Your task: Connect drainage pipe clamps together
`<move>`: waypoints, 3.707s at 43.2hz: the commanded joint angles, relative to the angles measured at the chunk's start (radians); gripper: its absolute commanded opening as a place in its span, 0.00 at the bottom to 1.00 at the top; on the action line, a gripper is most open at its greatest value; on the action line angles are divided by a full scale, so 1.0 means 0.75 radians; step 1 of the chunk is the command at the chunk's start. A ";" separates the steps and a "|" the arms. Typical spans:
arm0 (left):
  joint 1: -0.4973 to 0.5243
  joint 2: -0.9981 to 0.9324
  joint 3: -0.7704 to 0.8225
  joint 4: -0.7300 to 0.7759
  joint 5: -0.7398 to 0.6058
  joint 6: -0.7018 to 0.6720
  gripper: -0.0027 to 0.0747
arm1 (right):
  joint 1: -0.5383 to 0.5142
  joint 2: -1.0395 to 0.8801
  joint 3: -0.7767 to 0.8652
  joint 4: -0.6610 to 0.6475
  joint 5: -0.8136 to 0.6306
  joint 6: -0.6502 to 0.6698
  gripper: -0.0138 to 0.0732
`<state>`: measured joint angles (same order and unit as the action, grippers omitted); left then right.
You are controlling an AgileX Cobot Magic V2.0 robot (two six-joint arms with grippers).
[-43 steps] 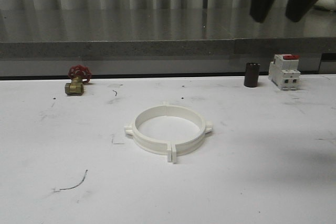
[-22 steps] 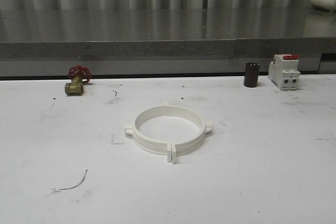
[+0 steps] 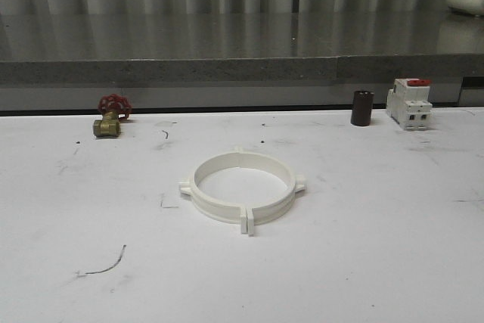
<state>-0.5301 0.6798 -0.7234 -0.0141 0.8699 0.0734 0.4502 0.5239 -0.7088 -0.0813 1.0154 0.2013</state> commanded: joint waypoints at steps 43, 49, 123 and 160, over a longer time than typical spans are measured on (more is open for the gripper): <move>0.026 -0.059 -0.023 -0.009 -0.098 0.000 0.01 | -0.004 0.006 -0.030 -0.005 -0.075 -0.015 0.09; 0.183 -0.211 0.085 0.107 -0.227 0.002 0.01 | -0.004 0.006 -0.030 -0.005 -0.075 -0.015 0.09; 0.650 -0.928 1.001 -0.056 -1.170 -0.055 0.01 | -0.004 0.005 -0.030 -0.005 -0.073 -0.015 0.09; 0.650 -0.928 1.001 -0.056 -1.160 -0.055 0.01 | -0.088 -0.160 0.116 -0.043 -0.400 -0.015 0.09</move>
<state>-0.0421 -0.0046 0.0045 -0.0551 0.0855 0.0435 0.4226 0.4529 -0.6501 -0.0907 0.9056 0.2013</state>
